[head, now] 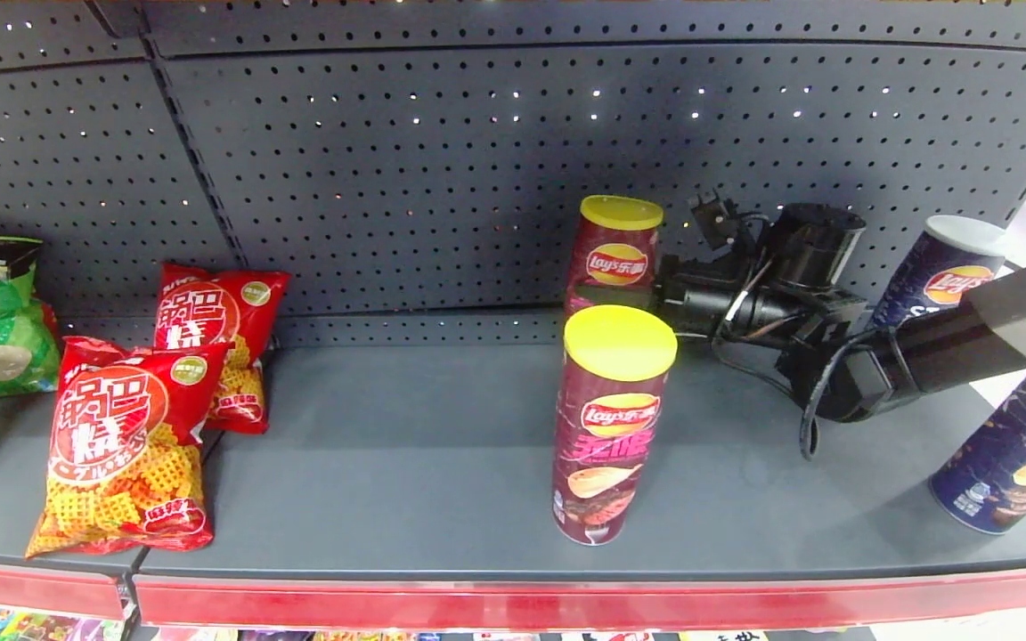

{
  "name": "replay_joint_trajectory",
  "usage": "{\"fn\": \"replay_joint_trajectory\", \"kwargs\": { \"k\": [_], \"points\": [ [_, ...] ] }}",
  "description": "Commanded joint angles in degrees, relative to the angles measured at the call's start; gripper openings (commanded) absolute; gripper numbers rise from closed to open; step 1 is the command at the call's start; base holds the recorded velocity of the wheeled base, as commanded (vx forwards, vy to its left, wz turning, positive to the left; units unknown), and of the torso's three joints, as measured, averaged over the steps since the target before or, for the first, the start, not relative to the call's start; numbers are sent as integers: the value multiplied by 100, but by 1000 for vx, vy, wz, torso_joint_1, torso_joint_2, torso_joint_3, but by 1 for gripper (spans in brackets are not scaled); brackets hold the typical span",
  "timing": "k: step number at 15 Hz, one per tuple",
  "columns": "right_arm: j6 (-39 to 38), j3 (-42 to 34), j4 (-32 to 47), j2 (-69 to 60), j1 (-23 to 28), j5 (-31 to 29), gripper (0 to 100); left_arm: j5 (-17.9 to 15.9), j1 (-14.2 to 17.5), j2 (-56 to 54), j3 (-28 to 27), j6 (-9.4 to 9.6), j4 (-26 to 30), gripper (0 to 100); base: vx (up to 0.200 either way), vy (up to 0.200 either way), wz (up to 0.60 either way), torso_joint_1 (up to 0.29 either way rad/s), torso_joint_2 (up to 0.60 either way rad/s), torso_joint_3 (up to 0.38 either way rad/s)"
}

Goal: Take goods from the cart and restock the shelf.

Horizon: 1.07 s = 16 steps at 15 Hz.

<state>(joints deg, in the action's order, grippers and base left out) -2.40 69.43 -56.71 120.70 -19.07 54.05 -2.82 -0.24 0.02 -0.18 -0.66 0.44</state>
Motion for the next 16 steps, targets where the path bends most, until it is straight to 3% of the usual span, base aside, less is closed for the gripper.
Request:
{"fn": "replay_joint_trajectory", "kwargs": {
  "k": [1, 16],
  "points": [
    [-6, 62, 11, -20, 17, 18, 0, 0, -2, -2, 1, -4, 0, 100, 0, 0, 0, 0, 0, 0],
    [47, -96, -191, 358, -247, 88, 0, 0, -2, -2, 1, -4, 0, 100, 0, 0, 0, 0, 0, 0]
  ]
}}
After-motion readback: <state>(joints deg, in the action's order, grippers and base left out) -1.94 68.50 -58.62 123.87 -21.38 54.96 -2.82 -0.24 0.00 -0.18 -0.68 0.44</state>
